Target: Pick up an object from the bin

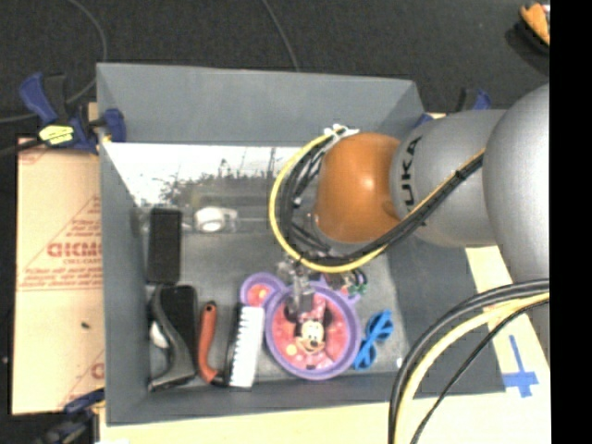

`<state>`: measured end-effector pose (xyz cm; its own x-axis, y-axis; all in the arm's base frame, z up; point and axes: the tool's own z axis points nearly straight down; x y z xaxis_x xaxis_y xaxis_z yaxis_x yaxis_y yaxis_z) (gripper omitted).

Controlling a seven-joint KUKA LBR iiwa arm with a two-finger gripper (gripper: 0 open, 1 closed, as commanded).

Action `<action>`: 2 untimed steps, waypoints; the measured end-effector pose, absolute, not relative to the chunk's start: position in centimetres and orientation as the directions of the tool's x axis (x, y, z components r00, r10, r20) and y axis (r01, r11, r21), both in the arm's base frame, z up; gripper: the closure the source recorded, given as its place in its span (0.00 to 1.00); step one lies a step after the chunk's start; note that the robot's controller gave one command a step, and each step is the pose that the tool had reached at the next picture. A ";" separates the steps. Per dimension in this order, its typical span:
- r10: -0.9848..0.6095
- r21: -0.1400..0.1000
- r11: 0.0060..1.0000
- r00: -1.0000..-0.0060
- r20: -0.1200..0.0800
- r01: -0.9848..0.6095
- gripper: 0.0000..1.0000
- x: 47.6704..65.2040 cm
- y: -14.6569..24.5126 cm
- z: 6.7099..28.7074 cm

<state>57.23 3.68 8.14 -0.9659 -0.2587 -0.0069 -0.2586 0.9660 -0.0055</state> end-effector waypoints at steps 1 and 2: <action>-0.258 -0.005 0.966 -0.966 -0.006 -0.258 1.00 57.2 3.7 10.5; -0.258 -0.006 0.966 -0.966 -0.012 -0.258 1.00 57.4 3.8 11.9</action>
Offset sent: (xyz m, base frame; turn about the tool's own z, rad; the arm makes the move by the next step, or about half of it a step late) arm -0.0003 0.0000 0.0606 0.0000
